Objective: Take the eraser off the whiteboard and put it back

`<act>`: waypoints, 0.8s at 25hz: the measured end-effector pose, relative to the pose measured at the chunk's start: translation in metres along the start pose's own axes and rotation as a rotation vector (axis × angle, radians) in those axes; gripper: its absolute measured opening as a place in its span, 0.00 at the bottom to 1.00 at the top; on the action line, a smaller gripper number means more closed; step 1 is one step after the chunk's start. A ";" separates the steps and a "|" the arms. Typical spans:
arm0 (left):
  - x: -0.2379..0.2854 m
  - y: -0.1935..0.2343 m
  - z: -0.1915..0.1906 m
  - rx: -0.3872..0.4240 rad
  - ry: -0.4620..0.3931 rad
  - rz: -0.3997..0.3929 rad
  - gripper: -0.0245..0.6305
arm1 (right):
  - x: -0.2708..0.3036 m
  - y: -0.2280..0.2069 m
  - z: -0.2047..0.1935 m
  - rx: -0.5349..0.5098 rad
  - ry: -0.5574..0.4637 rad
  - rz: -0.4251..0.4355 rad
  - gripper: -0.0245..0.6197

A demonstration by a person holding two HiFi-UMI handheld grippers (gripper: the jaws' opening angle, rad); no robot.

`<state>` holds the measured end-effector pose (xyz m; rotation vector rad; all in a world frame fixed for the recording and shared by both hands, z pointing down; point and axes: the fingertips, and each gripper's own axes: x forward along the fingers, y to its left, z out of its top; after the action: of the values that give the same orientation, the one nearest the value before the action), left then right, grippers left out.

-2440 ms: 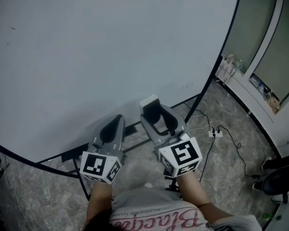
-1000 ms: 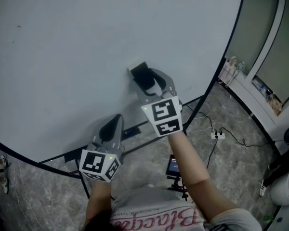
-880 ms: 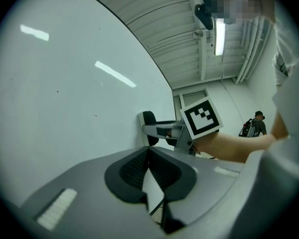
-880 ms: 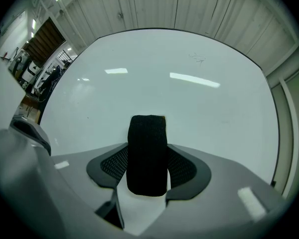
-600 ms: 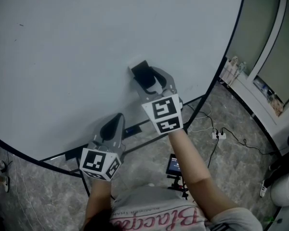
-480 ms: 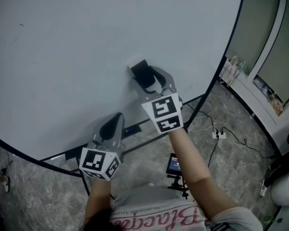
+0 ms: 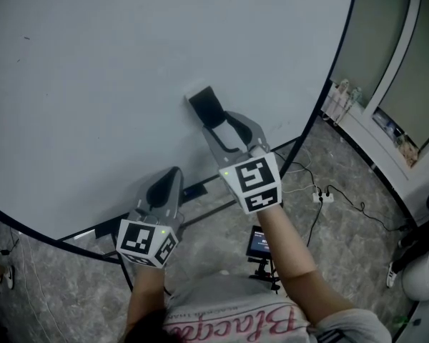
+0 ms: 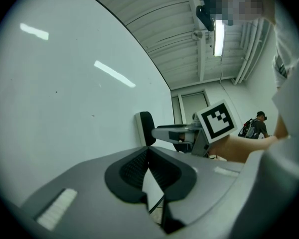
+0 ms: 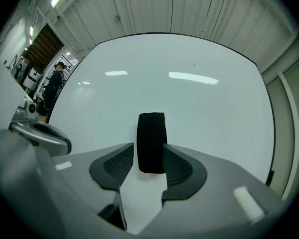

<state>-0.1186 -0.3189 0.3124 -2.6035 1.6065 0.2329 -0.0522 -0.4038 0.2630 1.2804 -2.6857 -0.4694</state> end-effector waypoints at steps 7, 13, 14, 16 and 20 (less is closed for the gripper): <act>0.002 -0.005 -0.005 -0.009 0.006 -0.013 0.04 | -0.038 -0.003 -0.009 0.063 -0.028 -0.064 0.07; 0.003 -0.008 -0.006 -0.017 0.003 -0.020 0.04 | -0.060 0.014 -0.019 0.102 -0.028 -0.008 0.04; 0.003 -0.009 -0.005 -0.018 0.002 -0.021 0.04 | -0.064 0.017 -0.020 0.100 -0.030 0.007 0.04; 0.004 -0.009 -0.005 -0.020 -0.002 -0.020 0.04 | -0.070 0.023 -0.025 0.103 -0.035 0.031 0.04; 0.002 -0.010 -0.007 -0.024 -0.002 -0.018 0.04 | -0.081 0.031 -0.034 0.151 -0.055 0.070 0.04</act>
<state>-0.1081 -0.3172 0.3184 -2.6331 1.5887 0.2550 -0.0154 -0.3301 0.3072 1.2209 -2.8492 -0.3034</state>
